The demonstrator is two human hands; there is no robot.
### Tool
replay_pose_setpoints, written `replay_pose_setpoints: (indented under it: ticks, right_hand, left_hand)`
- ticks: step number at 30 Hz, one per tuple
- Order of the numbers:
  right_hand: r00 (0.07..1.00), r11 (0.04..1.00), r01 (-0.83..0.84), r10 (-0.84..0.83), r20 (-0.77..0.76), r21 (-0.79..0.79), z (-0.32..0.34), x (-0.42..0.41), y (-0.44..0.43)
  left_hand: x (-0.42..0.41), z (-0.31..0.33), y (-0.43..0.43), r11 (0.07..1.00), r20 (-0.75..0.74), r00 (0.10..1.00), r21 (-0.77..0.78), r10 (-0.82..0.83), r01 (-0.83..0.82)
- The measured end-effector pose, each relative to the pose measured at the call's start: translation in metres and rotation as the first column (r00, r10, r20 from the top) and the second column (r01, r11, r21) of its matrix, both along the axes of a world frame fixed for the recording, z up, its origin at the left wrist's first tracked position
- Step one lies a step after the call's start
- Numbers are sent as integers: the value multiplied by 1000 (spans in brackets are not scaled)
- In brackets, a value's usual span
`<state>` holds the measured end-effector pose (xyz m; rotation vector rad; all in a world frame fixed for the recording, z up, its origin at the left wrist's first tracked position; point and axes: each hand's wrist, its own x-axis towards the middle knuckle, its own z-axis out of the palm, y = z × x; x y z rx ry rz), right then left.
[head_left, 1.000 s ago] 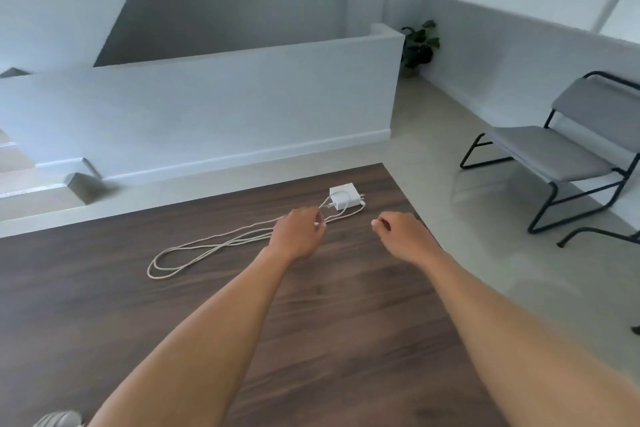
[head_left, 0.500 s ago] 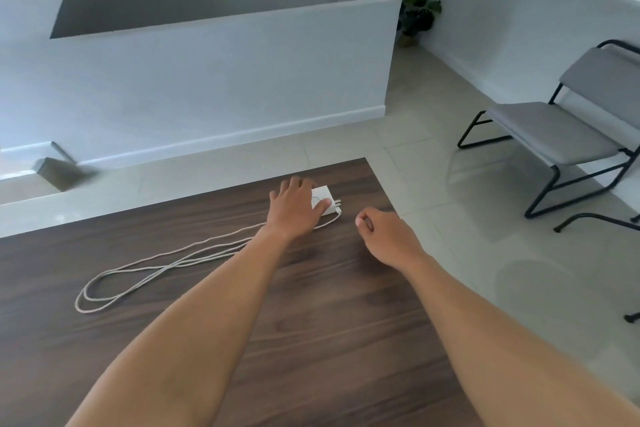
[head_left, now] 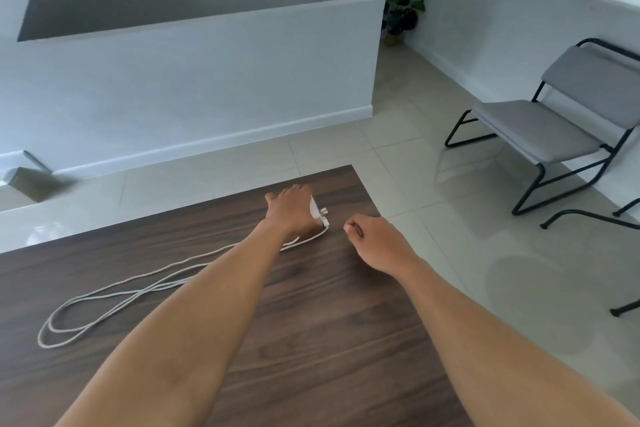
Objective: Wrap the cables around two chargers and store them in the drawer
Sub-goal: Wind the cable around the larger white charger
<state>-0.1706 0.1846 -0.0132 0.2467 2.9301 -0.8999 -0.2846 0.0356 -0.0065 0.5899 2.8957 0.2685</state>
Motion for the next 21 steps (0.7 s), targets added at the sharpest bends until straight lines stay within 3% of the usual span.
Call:
replay_pose_setpoints:
  ticks: [3,6,8,14,17,21]
  right_hand:
    - [999,997,19,-22,-38,-77,11,-11,-9]
    - [993,974,60,-82,-90,-220,32,-21,-23]
    - [990,956,64,-96,-102,-287,48,-27,-33]
    - [975,933,-40,-41,-216,-357,109,-37,-66]
    - [957,929,-140,38,-287,-343,140,-33,-86]
    - [939,832,-258,96,-332,-491,169,-17,-114]
  left_hand:
    - [-5,24,-11,942,107,990,312,97,-126]
    - [-13,61,-30,770,227,969,600,99,-219]
    - [-15,90,-45,661,243,967,714,74,-230]
    - [0,172,-84,484,130,988,861,82,-153]
    - [17,207,-98,443,82,988,887,131,-132]
    - [43,237,-111,440,51,991,892,121,-100]
